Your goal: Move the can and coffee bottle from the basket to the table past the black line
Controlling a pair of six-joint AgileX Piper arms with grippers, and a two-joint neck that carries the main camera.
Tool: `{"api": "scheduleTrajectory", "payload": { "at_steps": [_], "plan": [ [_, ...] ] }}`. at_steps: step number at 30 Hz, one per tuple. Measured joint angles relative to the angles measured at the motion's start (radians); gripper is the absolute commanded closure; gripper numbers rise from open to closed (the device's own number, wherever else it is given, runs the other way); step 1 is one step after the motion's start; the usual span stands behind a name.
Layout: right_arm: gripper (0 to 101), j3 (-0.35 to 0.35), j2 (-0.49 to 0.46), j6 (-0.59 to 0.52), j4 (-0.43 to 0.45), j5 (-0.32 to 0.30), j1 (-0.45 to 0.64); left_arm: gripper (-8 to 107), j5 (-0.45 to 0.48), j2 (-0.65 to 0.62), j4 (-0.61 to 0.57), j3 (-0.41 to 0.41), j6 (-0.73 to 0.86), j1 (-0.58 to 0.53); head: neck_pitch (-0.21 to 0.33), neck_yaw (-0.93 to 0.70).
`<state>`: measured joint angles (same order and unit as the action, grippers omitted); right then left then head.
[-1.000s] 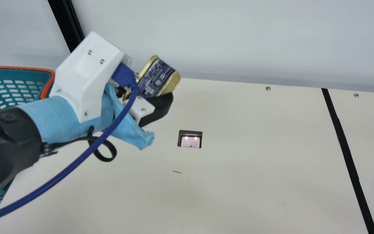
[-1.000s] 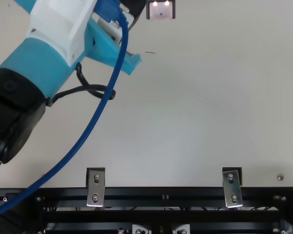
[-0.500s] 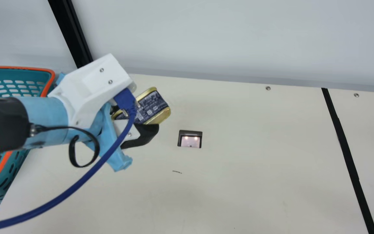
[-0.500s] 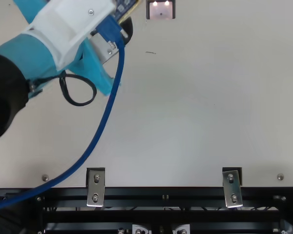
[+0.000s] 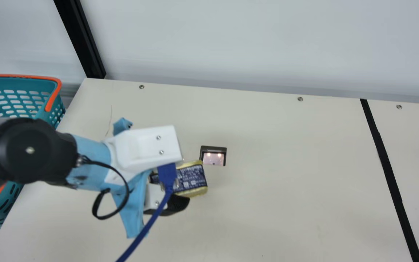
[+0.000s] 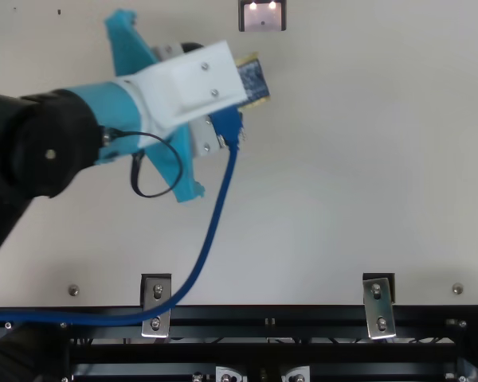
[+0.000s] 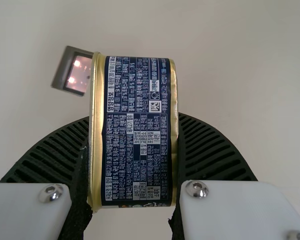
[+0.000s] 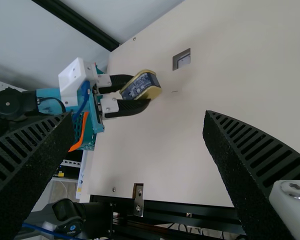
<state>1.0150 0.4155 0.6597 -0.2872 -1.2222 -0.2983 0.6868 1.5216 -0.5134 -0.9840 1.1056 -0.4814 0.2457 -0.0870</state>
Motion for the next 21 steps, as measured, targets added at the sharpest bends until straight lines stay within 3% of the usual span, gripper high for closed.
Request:
{"api": "scheduleTrajectory", "payload": {
  "at_steps": [16, 17, 18, 19, 21],
  "plan": [
    [0, 0.000, 0.000, 0.000, 0.000, 0.000, 0.000, 89, -0.106, 0.103, -0.301, 0.130, 0.263, -0.093, 0.000, 0.000],
    [0, 0.000, 0.000, 0.000, 0.000, 0.000, 0.000, 80, -0.106, 0.103, -0.320, 0.136, 0.281, -0.093, 0.000, 0.000],
    [0, 0.000, 0.000, 0.000, 0.000, 0.000, 0.000, 30, -0.104, 0.100, -0.335, 0.138, 0.297, -0.093, 0.000, 0.000],
    [0, 0.000, 0.000, 0.000, 0.000, 0.000, 0.000, 9, -0.102, 0.096, -0.348, 0.145, 0.311, -0.091, 0.000, 0.000],
    [0, 0.000, 0.000, 0.000, 0.000, 0.000, 0.000, 9, -0.100, 0.085, -0.381, 0.156, 0.345, -0.086, 0.000, 0.000]
  ]
}}
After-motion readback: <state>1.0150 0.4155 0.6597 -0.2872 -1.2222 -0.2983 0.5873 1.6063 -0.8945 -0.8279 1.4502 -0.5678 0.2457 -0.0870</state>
